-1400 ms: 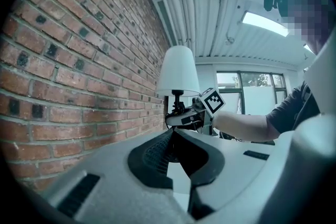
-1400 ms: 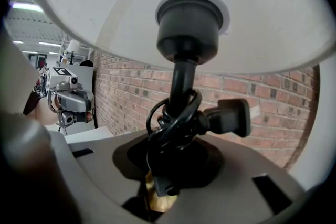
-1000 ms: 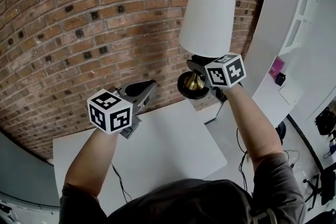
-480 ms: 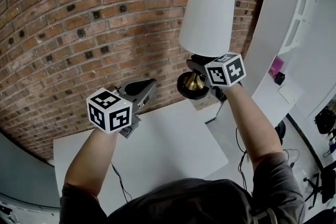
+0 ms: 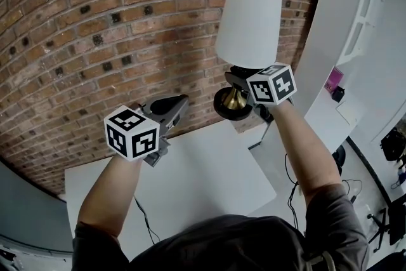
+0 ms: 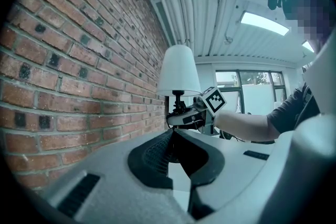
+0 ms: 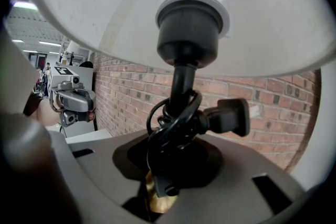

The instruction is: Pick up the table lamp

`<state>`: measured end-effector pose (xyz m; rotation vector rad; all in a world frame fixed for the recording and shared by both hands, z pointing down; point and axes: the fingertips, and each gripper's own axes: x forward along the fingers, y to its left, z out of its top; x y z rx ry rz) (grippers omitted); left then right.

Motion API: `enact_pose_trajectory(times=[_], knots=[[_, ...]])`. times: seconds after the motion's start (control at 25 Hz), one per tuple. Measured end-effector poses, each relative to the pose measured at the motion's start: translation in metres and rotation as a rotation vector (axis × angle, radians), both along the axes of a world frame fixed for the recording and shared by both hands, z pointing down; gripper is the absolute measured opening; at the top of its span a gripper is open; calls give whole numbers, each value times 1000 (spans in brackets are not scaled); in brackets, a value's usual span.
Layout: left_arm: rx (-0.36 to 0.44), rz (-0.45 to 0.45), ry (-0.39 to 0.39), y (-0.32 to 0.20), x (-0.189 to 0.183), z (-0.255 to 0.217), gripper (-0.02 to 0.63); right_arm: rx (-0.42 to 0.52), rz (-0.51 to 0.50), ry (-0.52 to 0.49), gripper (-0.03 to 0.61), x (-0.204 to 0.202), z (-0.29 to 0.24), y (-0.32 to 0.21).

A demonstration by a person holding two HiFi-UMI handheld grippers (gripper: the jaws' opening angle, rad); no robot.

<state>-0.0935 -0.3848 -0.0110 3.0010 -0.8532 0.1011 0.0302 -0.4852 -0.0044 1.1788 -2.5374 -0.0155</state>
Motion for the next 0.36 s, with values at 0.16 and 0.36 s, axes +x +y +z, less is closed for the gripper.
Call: enact_pose_trajectory(times=[0.16, 0.36], knots=[[1, 3, -3, 1, 4, -2, 3, 0, -5, -2, 98, 2, -1, 1], [1, 2, -6, 3, 12, -4, 3, 3, -11, -2, 98, 7, -3, 2]])
